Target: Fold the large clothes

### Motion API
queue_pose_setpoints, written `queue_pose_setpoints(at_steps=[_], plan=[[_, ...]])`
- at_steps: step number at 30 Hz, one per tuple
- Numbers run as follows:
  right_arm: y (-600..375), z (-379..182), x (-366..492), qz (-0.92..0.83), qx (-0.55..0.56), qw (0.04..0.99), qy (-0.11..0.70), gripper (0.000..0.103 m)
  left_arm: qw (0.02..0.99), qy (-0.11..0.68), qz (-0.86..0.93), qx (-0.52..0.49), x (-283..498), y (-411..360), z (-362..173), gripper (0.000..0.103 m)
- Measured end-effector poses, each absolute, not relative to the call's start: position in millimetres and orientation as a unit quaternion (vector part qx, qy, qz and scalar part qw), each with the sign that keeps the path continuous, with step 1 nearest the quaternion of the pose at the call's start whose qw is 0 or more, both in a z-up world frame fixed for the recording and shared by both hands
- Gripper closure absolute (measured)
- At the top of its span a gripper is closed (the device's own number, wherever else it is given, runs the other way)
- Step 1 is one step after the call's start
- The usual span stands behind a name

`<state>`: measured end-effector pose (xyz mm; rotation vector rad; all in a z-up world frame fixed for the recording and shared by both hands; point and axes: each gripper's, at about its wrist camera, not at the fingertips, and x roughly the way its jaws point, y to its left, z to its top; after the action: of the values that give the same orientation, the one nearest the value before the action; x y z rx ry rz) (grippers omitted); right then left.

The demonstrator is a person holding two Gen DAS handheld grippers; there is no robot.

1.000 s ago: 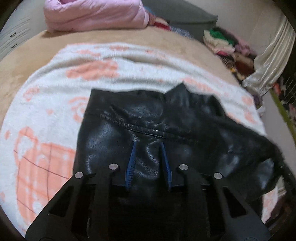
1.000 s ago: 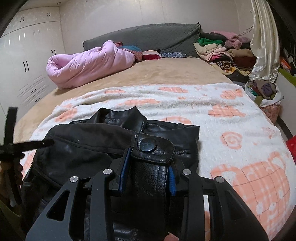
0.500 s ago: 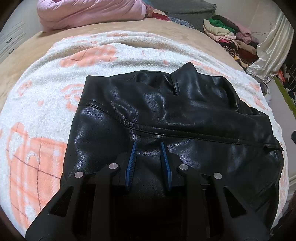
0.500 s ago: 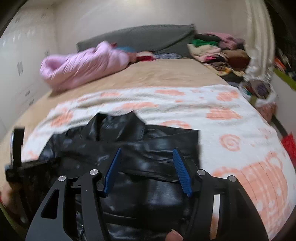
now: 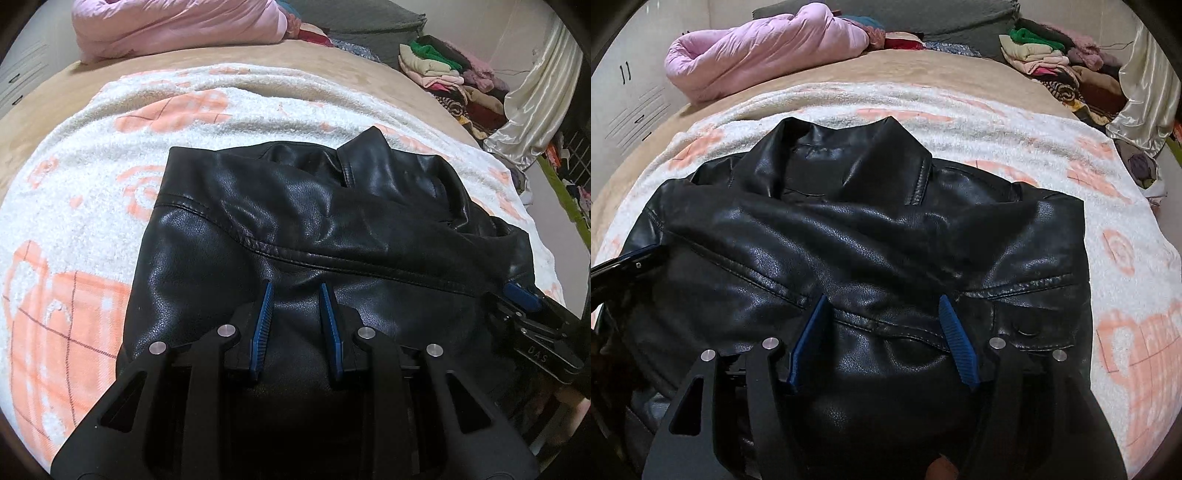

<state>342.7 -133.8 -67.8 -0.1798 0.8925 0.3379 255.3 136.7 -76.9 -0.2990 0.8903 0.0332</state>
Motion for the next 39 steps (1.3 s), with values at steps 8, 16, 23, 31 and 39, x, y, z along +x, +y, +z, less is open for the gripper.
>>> queue_pose_setpoints(at_steps=[8, 16, 23, 31, 39], plan=[[-156, -25, 300, 0.195, -0.048, 0.903, 0.379, 0.029, 0.901, 0.409, 0.008, -0.148, 242, 141, -62, 0.084], [-176, -6, 255, 0.203, -0.041, 0.918, 0.34, 0.029, 0.922, 0.369, 0.006, -0.116, 197, 132, -20, 0.068], [-174, -12, 237, 0.21, -0.04, 0.914, 0.344, 0.029, 0.907, 0.407, -0.032, -0.106, 193, 107, -37, 0.068], [-164, -44, 252, 0.175, -0.061, 0.897, 0.401, 0.03, 0.899, 0.425, -0.035, -0.098, 192, 97, -72, 0.068], [-163, -60, 253, 0.168, -0.05, 0.891, 0.419, 0.028, 0.902, 0.421, -0.034, -0.095, 189, 98, -68, 0.068]])
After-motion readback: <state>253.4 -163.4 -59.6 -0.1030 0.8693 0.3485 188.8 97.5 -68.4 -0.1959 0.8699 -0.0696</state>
